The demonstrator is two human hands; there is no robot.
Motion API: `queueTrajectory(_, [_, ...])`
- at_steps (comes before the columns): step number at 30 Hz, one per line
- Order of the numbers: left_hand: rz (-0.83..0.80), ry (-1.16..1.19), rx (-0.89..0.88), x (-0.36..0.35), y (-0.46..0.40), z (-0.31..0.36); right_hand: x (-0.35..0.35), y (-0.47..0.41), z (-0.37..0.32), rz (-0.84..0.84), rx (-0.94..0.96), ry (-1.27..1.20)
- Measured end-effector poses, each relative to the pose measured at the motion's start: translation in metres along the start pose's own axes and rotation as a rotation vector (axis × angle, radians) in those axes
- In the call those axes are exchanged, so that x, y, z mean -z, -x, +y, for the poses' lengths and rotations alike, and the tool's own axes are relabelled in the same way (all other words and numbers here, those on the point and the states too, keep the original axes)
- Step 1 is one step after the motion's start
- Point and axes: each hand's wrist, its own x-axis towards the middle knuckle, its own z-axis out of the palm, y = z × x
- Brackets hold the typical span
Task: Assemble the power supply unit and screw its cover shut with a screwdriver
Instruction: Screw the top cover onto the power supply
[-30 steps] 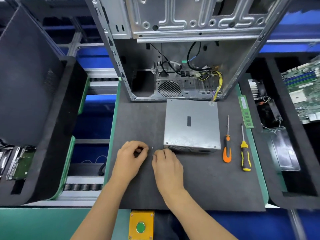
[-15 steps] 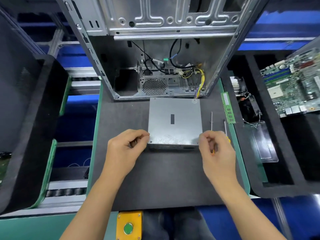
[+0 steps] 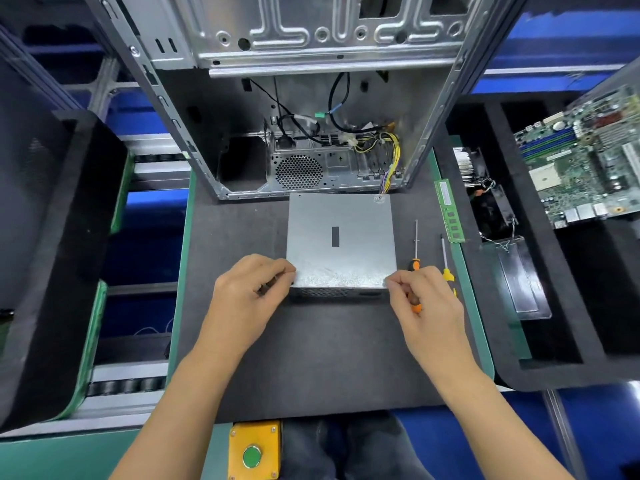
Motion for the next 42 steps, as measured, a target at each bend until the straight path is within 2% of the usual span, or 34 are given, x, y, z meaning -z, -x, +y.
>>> queueTrajectory(7, [-0.065,-0.147,-0.112,0.007,-0.002,0.0,-0.004,0.002,0.01,0.113,0.247,0.181])
queueTrajectory(12, [-0.144,-0.28,-0.262,0.011,-0.006,0.002,-0.004,0.004,0.011,0.118,0.242,0.175])
queueTrajectory(21, [-0.252,-0.33,-0.333,0.019,-0.013,0.001,-0.003,0.007,0.01,0.116,0.239,0.152])
queueTrajectory(25, [-0.31,-0.292,-0.305,0.023,-0.022,0.002,-0.004,0.006,0.006,0.097,0.168,0.079])
queueTrajectory(31, [-0.462,-0.271,-0.194,0.029,-0.036,0.007,0.003,0.002,-0.006,-0.004,-0.079,-0.066])
queueTrajectory(36, [-0.611,-0.299,-0.05,0.029,-0.05,0.008,0.014,-0.008,-0.018,-0.131,-0.081,0.038])
queueTrajectory(39, [-0.695,-0.305,0.083,0.029,-0.061,0.011,0.02,-0.022,-0.023,-0.235,-0.178,0.106])
queueTrajectory(42, [-0.767,-0.32,0.178,0.029,-0.074,0.016,0.022,-0.035,-0.026,-0.306,-0.365,0.047])
